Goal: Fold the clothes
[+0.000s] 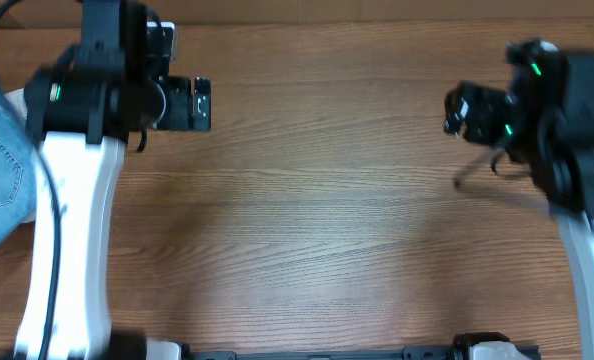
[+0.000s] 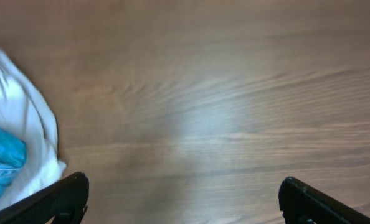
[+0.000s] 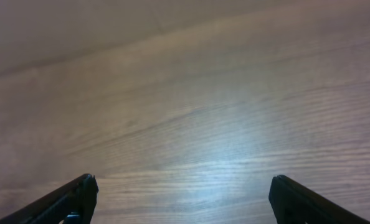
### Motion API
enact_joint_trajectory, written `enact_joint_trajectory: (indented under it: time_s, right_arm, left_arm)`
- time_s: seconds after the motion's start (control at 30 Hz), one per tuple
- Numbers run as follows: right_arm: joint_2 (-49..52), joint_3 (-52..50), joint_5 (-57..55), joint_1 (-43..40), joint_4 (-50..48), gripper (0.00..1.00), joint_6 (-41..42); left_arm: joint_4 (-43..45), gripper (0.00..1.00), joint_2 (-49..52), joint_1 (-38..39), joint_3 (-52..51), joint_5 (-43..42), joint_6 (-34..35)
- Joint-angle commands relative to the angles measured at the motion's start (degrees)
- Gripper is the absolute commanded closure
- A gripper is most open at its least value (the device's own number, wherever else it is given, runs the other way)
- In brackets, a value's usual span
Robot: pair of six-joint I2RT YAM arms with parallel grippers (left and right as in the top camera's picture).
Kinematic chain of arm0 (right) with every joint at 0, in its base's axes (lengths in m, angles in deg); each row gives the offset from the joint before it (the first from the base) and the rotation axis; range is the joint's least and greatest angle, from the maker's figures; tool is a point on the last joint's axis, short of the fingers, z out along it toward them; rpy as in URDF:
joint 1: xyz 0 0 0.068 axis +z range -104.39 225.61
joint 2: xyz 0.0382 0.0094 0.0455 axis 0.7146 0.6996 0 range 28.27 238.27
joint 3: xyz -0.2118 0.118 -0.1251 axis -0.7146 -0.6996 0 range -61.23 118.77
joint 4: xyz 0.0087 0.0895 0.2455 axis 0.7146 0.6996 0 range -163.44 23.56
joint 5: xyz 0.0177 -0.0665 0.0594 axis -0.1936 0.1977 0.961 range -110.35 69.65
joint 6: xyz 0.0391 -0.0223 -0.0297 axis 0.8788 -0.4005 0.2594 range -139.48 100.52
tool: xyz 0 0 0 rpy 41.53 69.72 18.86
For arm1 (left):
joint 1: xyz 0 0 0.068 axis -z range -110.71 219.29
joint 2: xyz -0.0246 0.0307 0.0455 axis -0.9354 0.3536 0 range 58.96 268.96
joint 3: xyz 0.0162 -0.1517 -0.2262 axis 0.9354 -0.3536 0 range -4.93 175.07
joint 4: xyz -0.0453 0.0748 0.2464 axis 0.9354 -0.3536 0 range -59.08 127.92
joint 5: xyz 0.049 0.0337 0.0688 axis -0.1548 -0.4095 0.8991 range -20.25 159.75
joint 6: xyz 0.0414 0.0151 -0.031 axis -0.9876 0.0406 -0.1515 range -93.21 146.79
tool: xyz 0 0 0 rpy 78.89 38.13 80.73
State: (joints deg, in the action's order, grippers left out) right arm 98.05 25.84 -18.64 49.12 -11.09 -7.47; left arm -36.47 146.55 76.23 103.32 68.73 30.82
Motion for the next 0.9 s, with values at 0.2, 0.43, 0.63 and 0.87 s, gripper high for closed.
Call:
enact_joint_trajectory:
  time_s: [0.2,0.43,0.63,0.87]
  right_arm:
    - [-23.1,-24.0,-3.6,0.2,-6.0,0.0,6.3]
    - [-26.0,-26.6,-3.6,0.2,7.0,0.0,6.3]
    - [-25.3,-26.6,-3.6,0.2,10.9,0.0,6.3]
    - [-25.8,-26.7,-4.3,0.2,10.9,0.0,5.4]
  left_arm:
    - [20.1,0.0,-30.2,3.2,-34.4,5.6,7.2]
    - [26.6,0.0,-34.0,3.2,-48.8,7.6,7.6]
    - [21.4,0.0,-29.9,3.2,-52.0,7.6,7.6]
    - [20.3,0.0,-23.6,3.2,-52.0,7.6,7.6]
